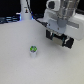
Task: Open the kcup holder, insert the kcup into the holder, and close the kcup holder
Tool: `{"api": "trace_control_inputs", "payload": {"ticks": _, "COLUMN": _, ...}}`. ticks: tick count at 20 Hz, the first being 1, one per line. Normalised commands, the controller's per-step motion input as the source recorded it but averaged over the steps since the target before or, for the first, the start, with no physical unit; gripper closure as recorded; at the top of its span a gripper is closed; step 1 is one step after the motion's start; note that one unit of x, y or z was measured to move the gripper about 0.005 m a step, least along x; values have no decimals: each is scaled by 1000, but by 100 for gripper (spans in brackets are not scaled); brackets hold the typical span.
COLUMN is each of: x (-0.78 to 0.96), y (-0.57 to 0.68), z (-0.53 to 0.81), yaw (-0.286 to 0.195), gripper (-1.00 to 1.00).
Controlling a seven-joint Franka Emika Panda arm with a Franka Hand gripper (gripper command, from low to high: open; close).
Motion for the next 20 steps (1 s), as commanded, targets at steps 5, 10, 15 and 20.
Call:
{"api": "trace_control_inputs", "payload": {"ticks": 5, "x": 118, "y": -109, "z": 225, "yaw": -67, "gripper": -100}}
{"api": "trace_control_inputs", "payload": {"ticks": 10, "x": 72, "y": -243, "z": 385, "yaw": -135, "gripper": -100}}
{"api": "trace_control_inputs", "payload": {"ticks": 15, "x": 4, "y": -434, "z": 430, "yaw": -232, "gripper": -100}}
{"api": "trace_control_inputs", "payload": {"ticks": 20, "x": -26, "y": -377, "z": 359, "yaw": -278, "gripper": -100}}
